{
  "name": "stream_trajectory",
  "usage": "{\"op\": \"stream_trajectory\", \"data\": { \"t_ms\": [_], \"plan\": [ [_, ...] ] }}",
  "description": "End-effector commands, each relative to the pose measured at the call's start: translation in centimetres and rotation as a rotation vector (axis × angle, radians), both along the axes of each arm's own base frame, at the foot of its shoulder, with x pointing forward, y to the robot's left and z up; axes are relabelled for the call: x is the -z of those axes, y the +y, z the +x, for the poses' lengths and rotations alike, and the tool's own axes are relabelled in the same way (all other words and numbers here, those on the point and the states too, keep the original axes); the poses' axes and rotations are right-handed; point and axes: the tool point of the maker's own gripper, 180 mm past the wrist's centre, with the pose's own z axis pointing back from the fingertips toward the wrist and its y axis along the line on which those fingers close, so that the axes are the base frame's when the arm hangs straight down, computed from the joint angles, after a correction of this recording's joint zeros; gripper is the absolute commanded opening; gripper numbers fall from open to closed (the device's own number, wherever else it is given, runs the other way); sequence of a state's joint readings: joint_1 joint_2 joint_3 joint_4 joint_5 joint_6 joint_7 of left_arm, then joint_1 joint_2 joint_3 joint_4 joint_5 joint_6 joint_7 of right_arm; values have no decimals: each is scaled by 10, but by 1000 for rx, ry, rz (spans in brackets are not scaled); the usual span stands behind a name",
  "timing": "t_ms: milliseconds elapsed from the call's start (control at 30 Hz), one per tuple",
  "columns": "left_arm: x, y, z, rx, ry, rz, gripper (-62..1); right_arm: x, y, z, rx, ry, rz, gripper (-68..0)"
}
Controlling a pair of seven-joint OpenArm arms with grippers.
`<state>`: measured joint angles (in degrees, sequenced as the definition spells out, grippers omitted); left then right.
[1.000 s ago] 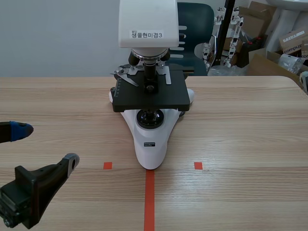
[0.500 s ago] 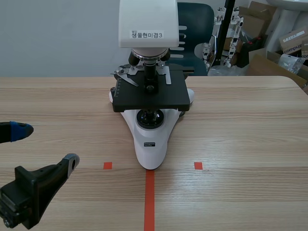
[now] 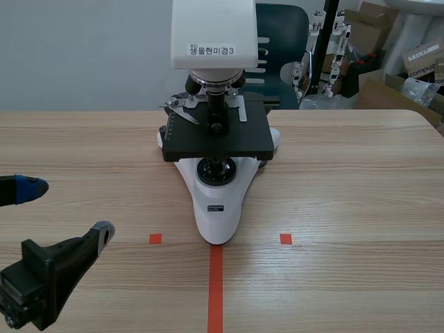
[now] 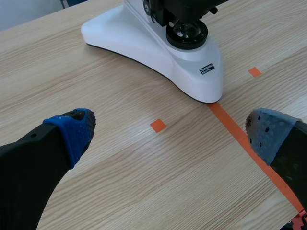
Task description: Point at the eyepiece
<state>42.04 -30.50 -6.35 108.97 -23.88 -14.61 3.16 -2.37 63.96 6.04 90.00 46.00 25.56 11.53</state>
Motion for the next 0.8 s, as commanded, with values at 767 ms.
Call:
{"op": "stream_trajectory", "data": {
  "t_ms": [767],
  "plan": [
    [-8,-2,3,1,-26,-13,14,-9,77,57,-179,340,579,4]
  ]
}}
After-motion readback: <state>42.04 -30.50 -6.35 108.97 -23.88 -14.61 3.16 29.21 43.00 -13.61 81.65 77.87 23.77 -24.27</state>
